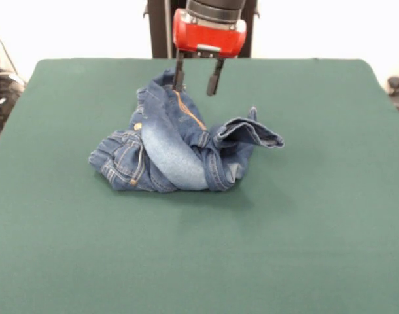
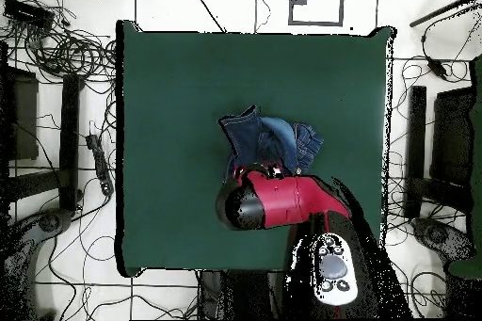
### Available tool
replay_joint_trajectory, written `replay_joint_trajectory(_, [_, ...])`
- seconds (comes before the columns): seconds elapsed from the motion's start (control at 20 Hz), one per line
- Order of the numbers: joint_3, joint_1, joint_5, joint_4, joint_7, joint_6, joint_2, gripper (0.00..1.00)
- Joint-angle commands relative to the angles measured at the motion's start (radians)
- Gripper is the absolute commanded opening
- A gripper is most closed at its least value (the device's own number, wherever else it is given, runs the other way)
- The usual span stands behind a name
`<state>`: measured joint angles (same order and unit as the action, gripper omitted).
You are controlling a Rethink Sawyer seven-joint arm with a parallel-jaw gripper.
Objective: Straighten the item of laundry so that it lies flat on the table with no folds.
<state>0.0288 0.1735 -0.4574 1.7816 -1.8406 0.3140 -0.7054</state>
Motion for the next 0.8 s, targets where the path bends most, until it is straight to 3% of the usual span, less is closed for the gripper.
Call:
replay_joint_trajectory(0.05, [-0.226,0.092,-0.043,0.087,0.252,0.194,-0.063,1.0])
replay_joint_trajectory(0.15, [0.191,-0.156,-0.206,-0.031,-0.113,-0.295,0.036,1.0])
replay_joint_trajectory(0.8, [0.211,-0.174,-0.183,-0.036,-0.101,-0.308,0.049,1.0])
